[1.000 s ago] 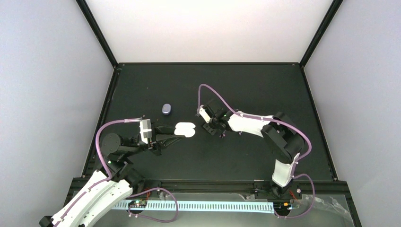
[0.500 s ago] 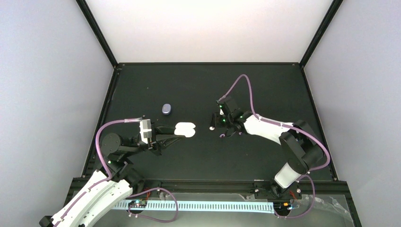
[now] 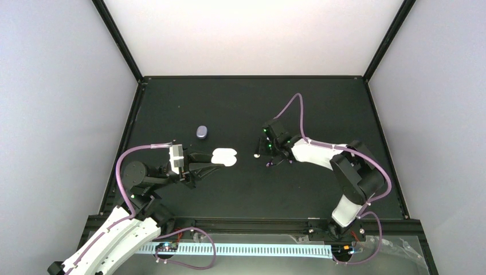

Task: Insert the wireless bluetooth earbuds into the charging case
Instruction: Pick up the earbud from the center of the board.

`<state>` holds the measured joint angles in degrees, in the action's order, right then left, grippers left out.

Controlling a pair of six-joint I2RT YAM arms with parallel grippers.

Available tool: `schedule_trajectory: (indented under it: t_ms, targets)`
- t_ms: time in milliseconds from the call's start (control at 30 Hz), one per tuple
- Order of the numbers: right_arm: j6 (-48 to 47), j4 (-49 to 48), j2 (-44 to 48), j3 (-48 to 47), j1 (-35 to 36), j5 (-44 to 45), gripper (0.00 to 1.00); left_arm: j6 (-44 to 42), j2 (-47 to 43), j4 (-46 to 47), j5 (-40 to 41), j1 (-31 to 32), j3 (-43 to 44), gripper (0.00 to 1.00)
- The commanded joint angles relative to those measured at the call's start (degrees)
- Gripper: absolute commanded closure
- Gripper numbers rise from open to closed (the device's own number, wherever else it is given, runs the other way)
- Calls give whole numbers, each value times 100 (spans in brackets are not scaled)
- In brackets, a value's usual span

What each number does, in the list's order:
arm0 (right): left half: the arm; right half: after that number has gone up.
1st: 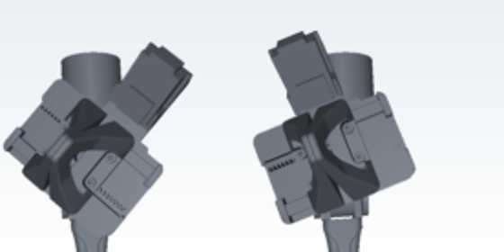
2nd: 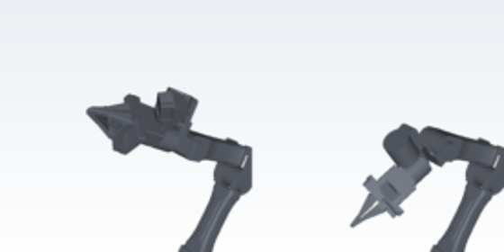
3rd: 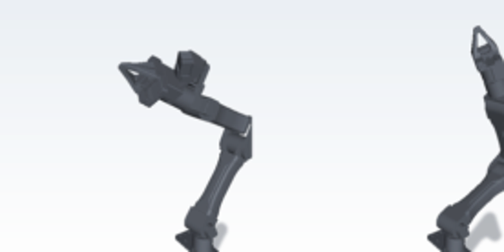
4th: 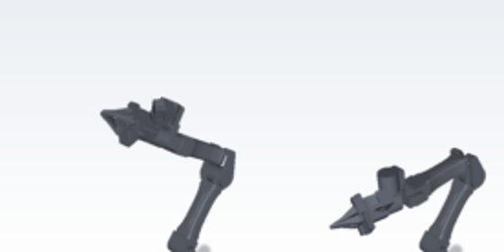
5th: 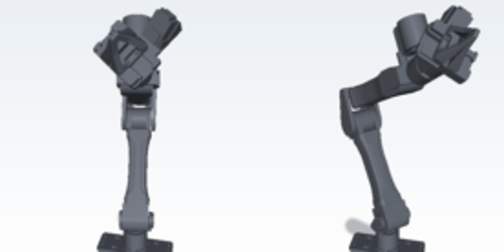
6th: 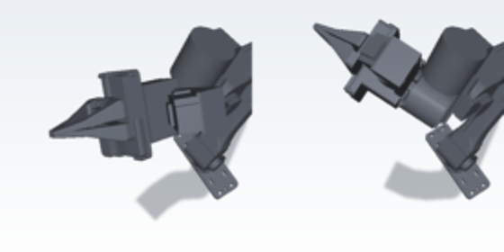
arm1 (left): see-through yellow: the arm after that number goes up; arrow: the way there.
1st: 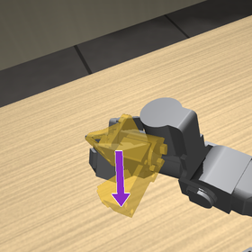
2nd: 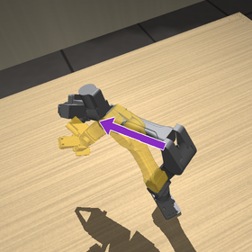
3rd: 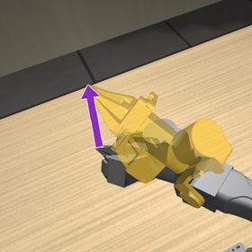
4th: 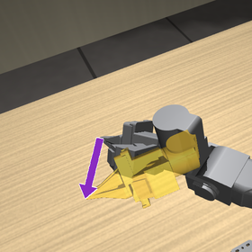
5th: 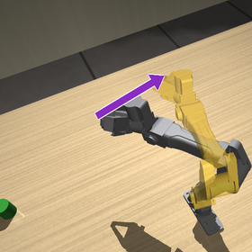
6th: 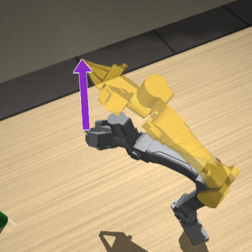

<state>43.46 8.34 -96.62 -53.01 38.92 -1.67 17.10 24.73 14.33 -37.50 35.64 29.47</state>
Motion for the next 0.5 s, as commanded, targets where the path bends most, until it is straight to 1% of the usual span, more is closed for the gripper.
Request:
schedule_trajectory:
  t_ms: [0, 467]
  targets:
    - [149, 68, -183, -60, 11, 192, 65, 19, -39, 59, 54, -23, -12, 98]
    - [62, 79, -466, -111, -70, 211, 69, 18, -26, 72, 62, -29, -12, 98]
